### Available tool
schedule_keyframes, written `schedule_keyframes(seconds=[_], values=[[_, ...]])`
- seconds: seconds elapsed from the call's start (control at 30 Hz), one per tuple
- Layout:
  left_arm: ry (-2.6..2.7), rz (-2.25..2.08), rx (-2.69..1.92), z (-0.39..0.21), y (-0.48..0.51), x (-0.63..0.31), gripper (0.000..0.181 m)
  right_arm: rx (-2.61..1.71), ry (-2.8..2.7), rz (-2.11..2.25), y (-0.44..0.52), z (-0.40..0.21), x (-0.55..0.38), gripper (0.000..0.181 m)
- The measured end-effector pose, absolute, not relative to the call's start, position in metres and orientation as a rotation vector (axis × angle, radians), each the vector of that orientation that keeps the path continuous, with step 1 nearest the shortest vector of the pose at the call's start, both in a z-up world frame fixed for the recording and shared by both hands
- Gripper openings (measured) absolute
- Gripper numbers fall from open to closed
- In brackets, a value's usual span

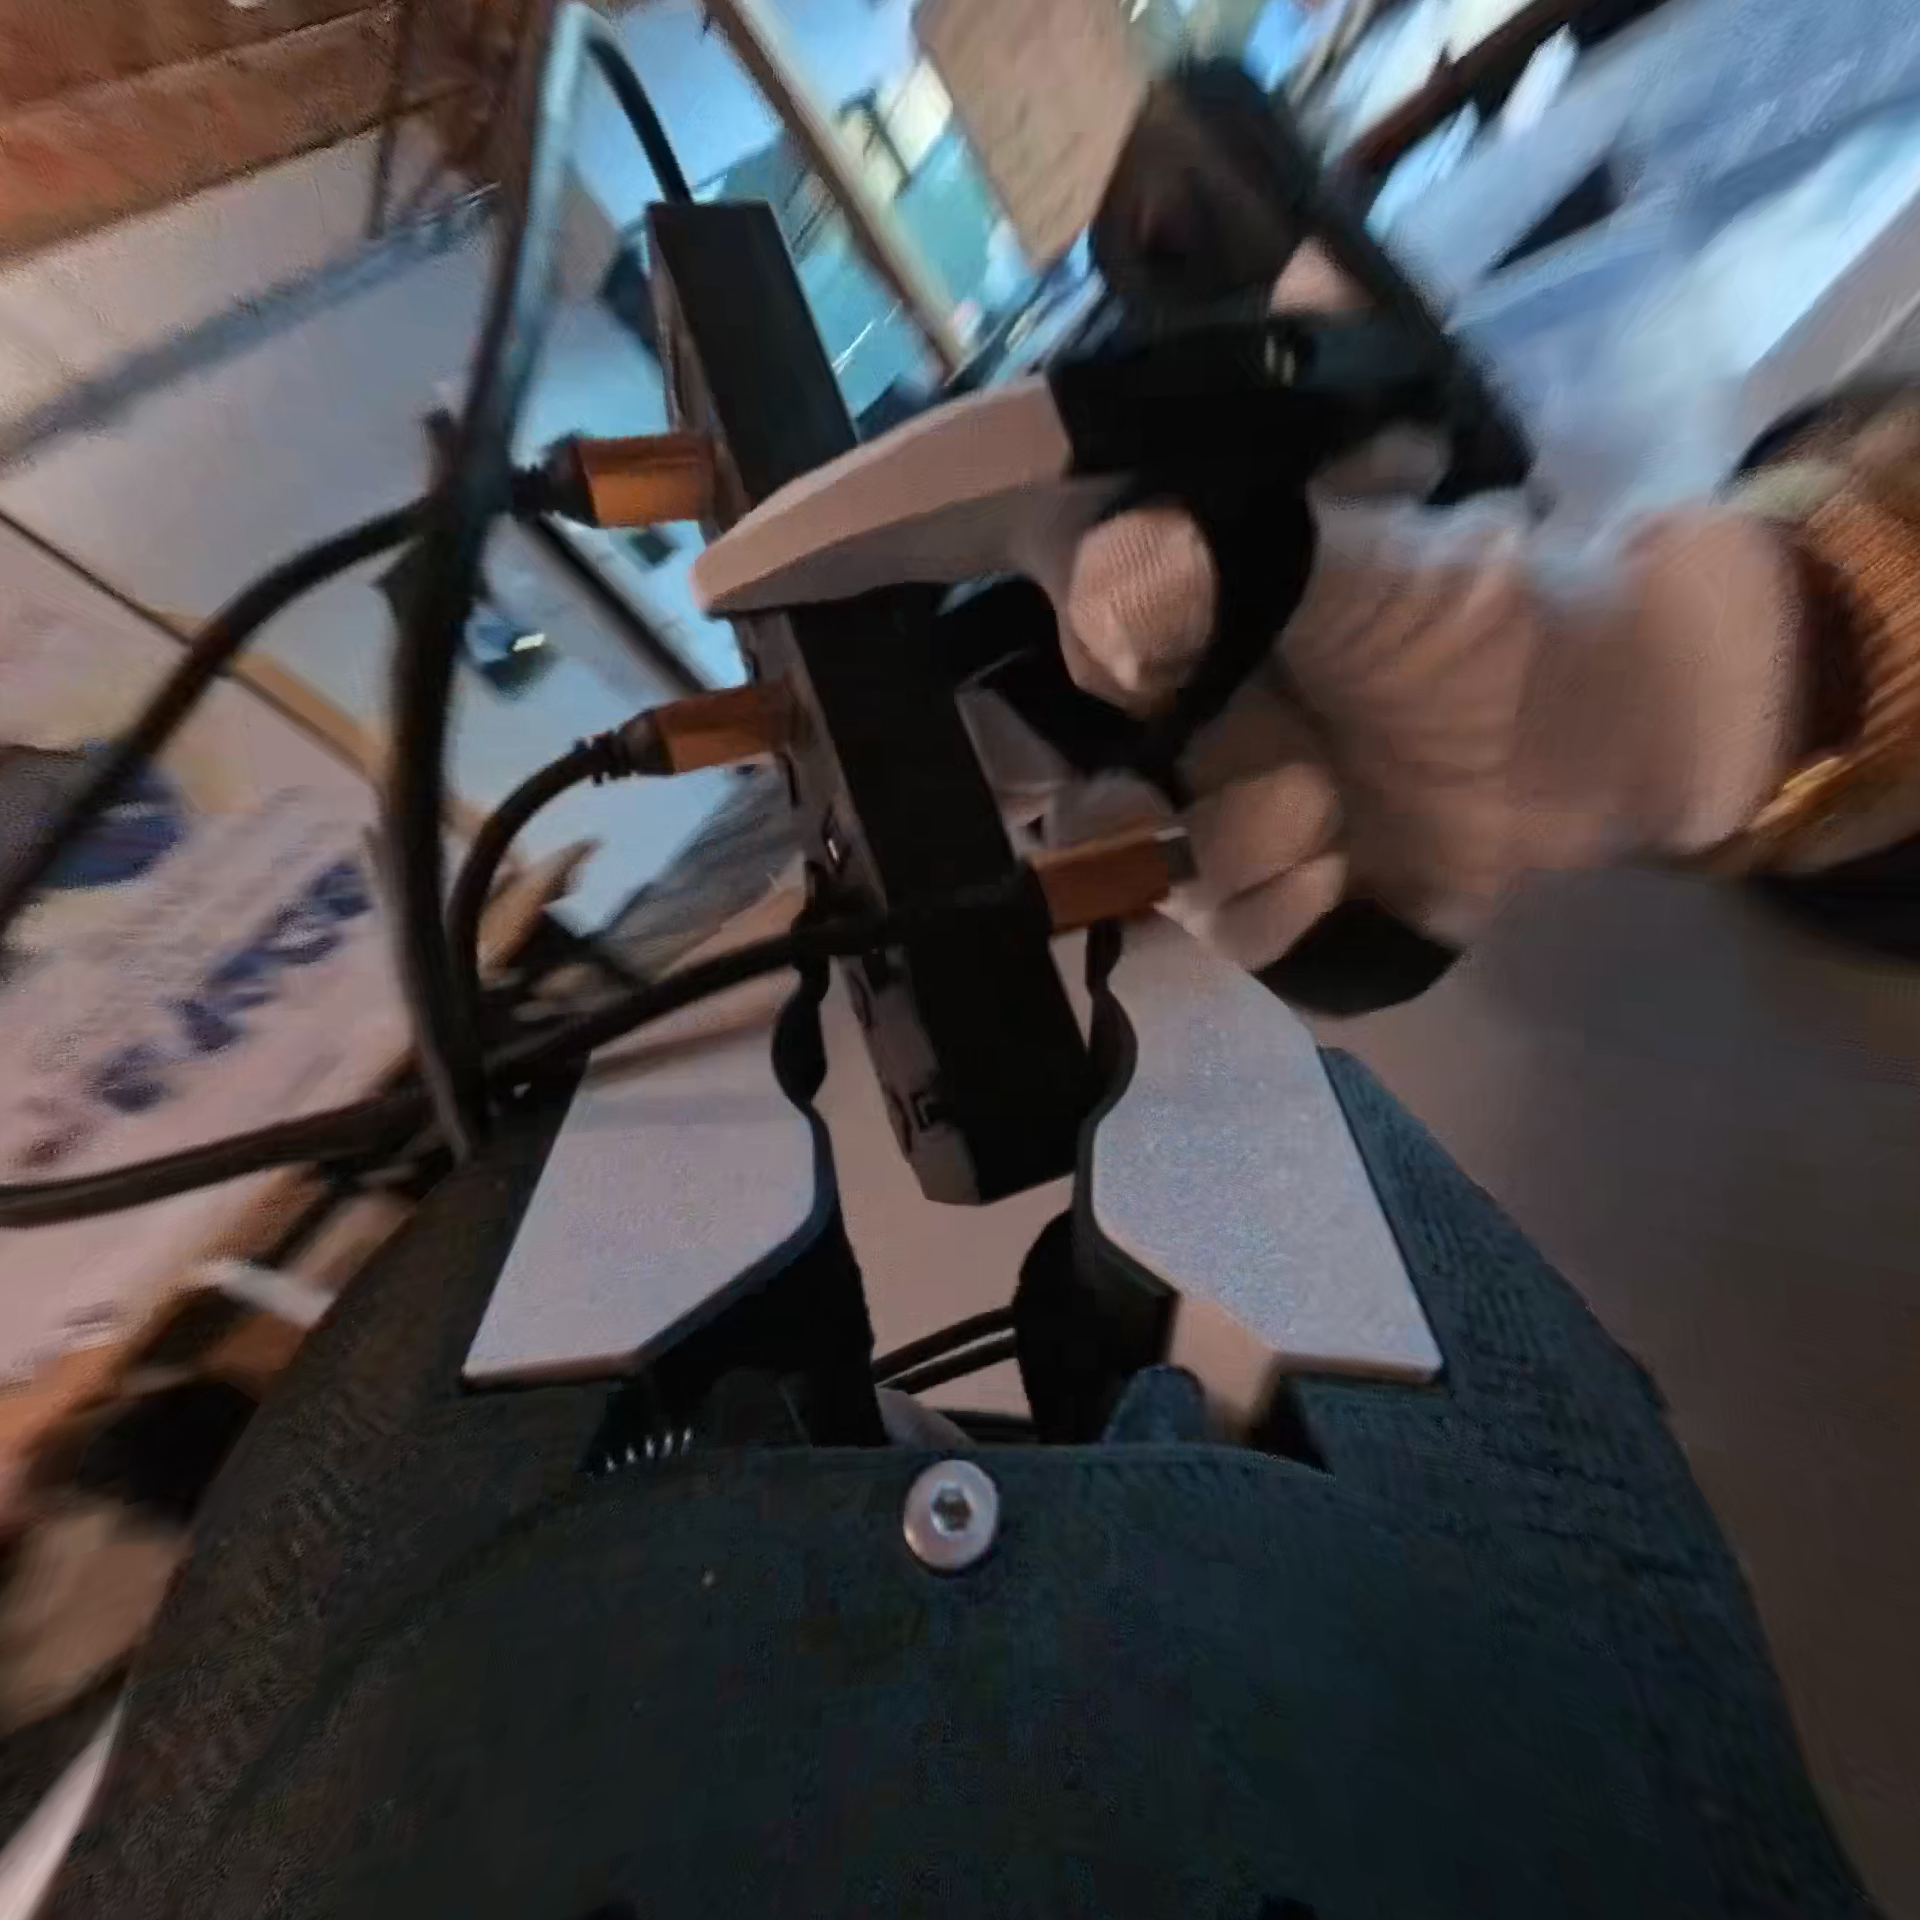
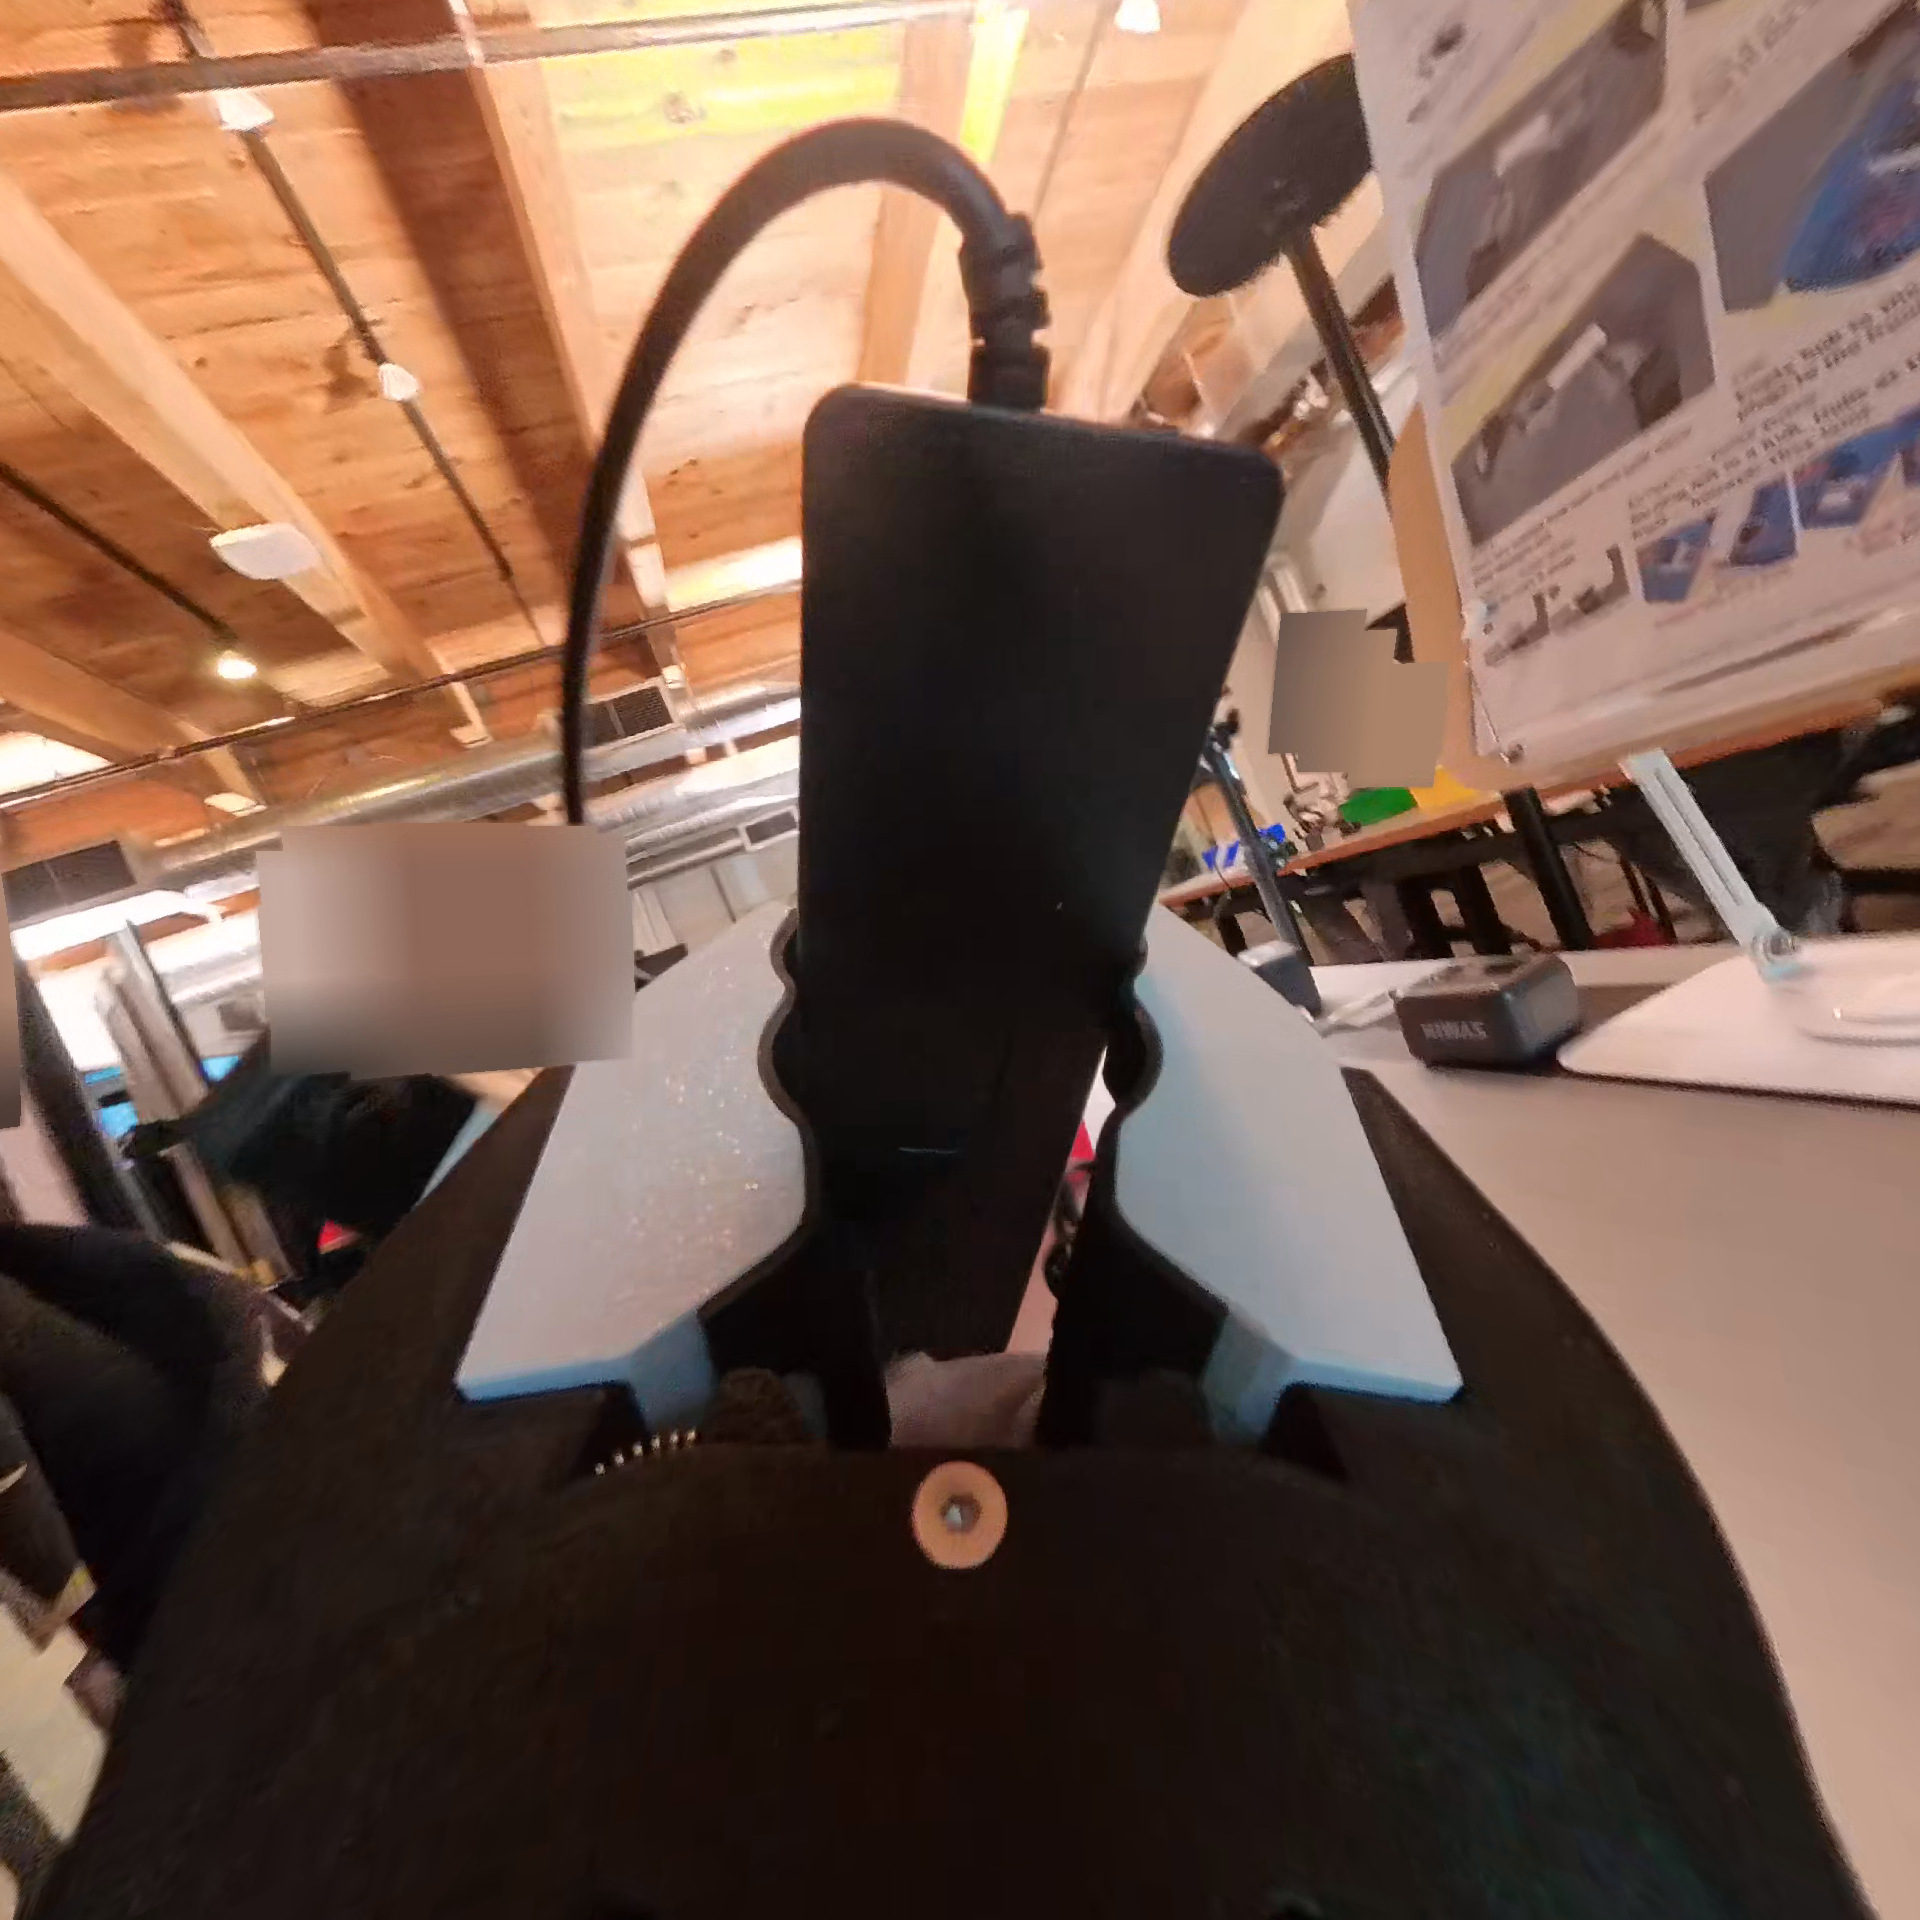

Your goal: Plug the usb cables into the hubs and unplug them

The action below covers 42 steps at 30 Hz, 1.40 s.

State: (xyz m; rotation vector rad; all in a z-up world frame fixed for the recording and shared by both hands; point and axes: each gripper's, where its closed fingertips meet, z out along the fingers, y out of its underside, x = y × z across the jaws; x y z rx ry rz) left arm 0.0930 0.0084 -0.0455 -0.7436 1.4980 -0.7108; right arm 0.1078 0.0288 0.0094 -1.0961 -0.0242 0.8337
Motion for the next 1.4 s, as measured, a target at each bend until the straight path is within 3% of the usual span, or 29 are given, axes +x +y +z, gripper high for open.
schedule_keyframes(seconds=[0.1,0.27,0.43,0.53,0.6,0.7,0.9,1.07,1.4], values=[[1.451,-1.182,-0.812,-0.028,-0.007,0.084,0.053,-0.982,-0.091,0.897,0.012,0.025,0.106,0.057],[1.349,-1.913,-0.821,0.003,-0.013,0.059,0.047,-0.841,-0.094,1.002,-0.004,0.037,0.115,0.057],[1.363,-2.327,-1.201,-0.019,0.003,0.069,0.076,-0.707,-0.101,1.214,-0.015,0.043,0.116,0.057],[1.507,-2.615,-1.258,-0.03,-0.025,0.063,0.078,-0.73,-0.185,1.25,-0.016,0.039,0.097,0.057],[1.635,-2.732,-1.267,-0.039,-0.048,0.058,0.074,-0.763,-0.245,1.276,-0.017,0.036,0.083,0.057],[1.61,-2.91,-1.154,-0.034,-0.056,0.051,0.053,-0.79,-0.29,1.302,-0.019,0.035,0.074,0.058],[1.406,-2.721,-1.099,-0.03,-0.027,0.062,0.036,-0.896,-0.114,1.229,0.005,0.03,0.093,0.059],[1.349,-2.006,-1.106,-0.043,0.022,0.076,0.029,-1.071,0.069,1.061,0.032,0.005,0.113,0.025],[1.479,-2.06,-1.118,-0.045,0.002,0.079,0.036,-1.009,-0.086,0.929,0.013,0.021,0.11,0.024]])
